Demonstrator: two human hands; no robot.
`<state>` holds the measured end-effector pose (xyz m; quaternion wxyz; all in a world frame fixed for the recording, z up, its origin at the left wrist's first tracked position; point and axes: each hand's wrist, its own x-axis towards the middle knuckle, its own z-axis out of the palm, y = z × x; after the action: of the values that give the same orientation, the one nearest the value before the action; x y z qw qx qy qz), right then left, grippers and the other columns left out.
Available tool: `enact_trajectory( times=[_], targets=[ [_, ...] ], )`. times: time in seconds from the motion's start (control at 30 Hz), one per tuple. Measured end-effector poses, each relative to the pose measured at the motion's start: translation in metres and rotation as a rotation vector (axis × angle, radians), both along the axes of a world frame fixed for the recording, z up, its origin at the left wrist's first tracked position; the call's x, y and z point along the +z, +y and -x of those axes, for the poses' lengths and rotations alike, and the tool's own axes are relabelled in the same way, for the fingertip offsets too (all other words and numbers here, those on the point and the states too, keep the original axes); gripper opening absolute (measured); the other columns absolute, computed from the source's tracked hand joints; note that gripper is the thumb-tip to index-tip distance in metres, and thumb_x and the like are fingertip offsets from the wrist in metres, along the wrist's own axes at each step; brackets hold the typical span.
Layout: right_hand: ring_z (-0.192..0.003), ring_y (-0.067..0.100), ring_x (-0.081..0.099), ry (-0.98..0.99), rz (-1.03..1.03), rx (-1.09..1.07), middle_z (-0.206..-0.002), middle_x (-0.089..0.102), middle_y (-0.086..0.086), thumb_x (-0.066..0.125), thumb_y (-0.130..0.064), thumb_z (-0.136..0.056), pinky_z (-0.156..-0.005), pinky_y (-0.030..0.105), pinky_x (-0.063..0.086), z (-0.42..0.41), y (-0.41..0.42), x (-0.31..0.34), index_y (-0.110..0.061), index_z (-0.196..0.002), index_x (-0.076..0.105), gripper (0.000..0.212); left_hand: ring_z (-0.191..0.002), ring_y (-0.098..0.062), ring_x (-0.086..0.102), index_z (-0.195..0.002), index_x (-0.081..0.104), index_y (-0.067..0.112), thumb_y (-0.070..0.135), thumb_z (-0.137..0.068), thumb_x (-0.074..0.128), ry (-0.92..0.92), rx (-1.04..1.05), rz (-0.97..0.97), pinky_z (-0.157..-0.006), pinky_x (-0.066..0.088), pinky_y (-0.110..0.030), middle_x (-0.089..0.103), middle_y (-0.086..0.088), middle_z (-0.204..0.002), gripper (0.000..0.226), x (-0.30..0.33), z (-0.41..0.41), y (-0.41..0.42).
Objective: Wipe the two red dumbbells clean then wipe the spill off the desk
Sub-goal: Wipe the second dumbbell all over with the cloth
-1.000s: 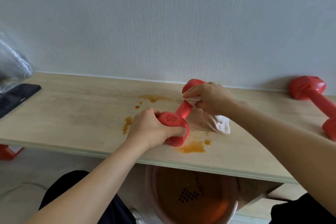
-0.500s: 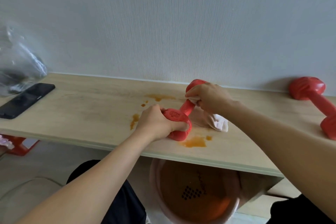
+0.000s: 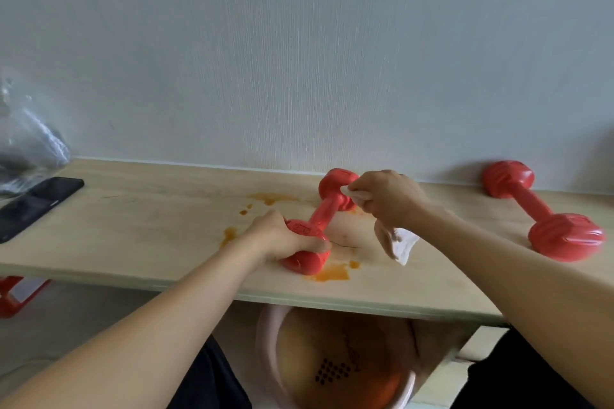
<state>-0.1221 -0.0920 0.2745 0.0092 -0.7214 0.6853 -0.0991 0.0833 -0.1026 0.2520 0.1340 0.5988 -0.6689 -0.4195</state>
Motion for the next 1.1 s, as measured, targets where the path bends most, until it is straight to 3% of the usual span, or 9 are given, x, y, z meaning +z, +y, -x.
enact_trajectory(
  times=[0.17, 0.23, 0.33, 0.4, 0.5, 0.63, 0.73, 0.93, 1.1],
  targets=[
    [-0.102, 0.022, 0.058, -0.143, 0.022, -0.067, -0.111, 0.066, -0.003, 0.058, -0.025, -0.087, -0.079, 0.032, 0.047, 0.011, 0.001, 0.015, -0.027, -0.116, 0.064, 0.03, -0.095, -0.018, 0.049, -0.118, 0.05, 0.008, 0.053, -0.076, 0.068, 0.01, 0.002, 0.034, -0.076, 0.037, -0.028, 0.053, -0.003, -0.107, 0.064, 0.017, 0.014, -0.023],
    [-0.099, 0.021, 0.059, -0.212, 0.029, -0.11, -0.107, 0.067, -0.002, 0.06, -0.018, -0.082, -0.082, 0.036, 0.05, 0.019, -0.004, 0.014, -0.025, -0.113, 0.066, 0.032, -0.089, -0.018, 0.047, -0.112, 0.054, 0.009, 0.045, -0.082, 0.065, 0.02, -0.007, 0.05, -0.07, 0.036, -0.028, 0.052, -0.003, -0.102, 0.049, 0.017, 0.027, -0.038],
    [-0.086, 0.022, 0.06, -0.325, 0.041, -0.158, -0.09, 0.069, -0.001, 0.059, -0.011, -0.073, -0.073, 0.036, 0.05, 0.03, -0.013, 0.006, -0.023, -0.094, 0.07, 0.027, -0.086, -0.019, 0.048, -0.098, 0.056, 0.012, 0.036, -0.085, 0.065, 0.048, -0.01, 0.017, -0.075, 0.038, -0.028, 0.053, -0.004, -0.093, 0.028, 0.011, 0.044, -0.059],
    [-0.079, 0.023, 0.06, -0.43, 0.064, -0.185, -0.079, 0.068, 0.001, 0.059, -0.008, -0.069, -0.069, 0.036, 0.049, 0.036, -0.019, -0.001, -0.02, -0.082, 0.069, 0.02, -0.08, -0.019, 0.052, -0.088, 0.058, 0.013, 0.033, -0.085, 0.065, 0.088, -0.005, -0.071, -0.076, 0.042, -0.03, 0.056, -0.004, -0.086, 0.021, 0.004, 0.053, -0.07],
    [-0.077, 0.017, 0.063, -0.642, 0.141, -0.217, -0.074, 0.069, -0.002, 0.059, -0.006, -0.075, -0.073, 0.035, 0.051, 0.045, -0.023, -0.012, -0.015, -0.085, 0.067, 0.016, -0.078, -0.022, 0.06, -0.089, 0.062, 0.01, 0.028, -0.086, 0.066, 0.168, 0.009, -0.246, -0.077, 0.048, -0.033, 0.064, -0.008, -0.086, 0.019, -0.011, 0.068, -0.086],
    [-0.062, -0.01, 0.057, -0.876, 0.211, -0.239, -0.063, 0.061, -0.024, 0.06, -0.001, -0.079, -0.063, 0.013, 0.045, 0.052, -0.026, -0.015, -0.025, -0.09, 0.062, 0.026, -0.075, -0.023, 0.06, -0.093, 0.06, 0.006, 0.025, -0.088, 0.062, 0.234, -0.046, -0.477, -0.083, 0.048, -0.036, 0.063, -0.012, -0.081, 0.02, -0.02, 0.081, -0.101],
    [-0.058, -0.01, 0.055, -0.986, 0.271, -0.24, -0.057, 0.059, -0.027, 0.063, 0.002, -0.075, -0.065, 0.018, 0.047, 0.051, -0.033, -0.006, -0.024, -0.088, 0.065, 0.029, -0.071, -0.02, 0.064, -0.094, 0.061, 0.006, 0.025, -0.088, 0.061, 0.235, -0.072, -0.564, -0.075, 0.051, -0.032, 0.067, -0.01, -0.08, 0.02, -0.019, 0.086, -0.109],
    [-0.056, -0.015, 0.053, -0.962, 0.261, -0.217, -0.053, 0.059, -0.029, 0.065, 0.002, -0.074, -0.066, 0.018, 0.043, 0.045, -0.032, -0.006, -0.025, -0.092, 0.065, 0.032, -0.059, -0.016, 0.068, -0.09, 0.061, 0.006, 0.022, -0.085, 0.065, 0.28, -0.034, -0.518, -0.071, 0.053, -0.031, 0.07, -0.005, -0.067, 0.018, -0.021, 0.085, -0.105],
    [-0.069, 0.008, 0.06, -0.982, 0.286, -0.226, -0.071, 0.064, -0.013, 0.065, 0.0, -0.074, -0.072, 0.033, 0.052, 0.039, -0.021, 0.002, -0.026, -0.093, 0.065, 0.032, -0.063, -0.016, 0.069, -0.096, 0.061, 0.011, 0.018, -0.086, 0.063, 0.457, 0.012, -0.413, -0.073, 0.05, -0.034, 0.072, -0.003, -0.071, 0.013, 0.002, 0.069, -0.097]
  ],
)
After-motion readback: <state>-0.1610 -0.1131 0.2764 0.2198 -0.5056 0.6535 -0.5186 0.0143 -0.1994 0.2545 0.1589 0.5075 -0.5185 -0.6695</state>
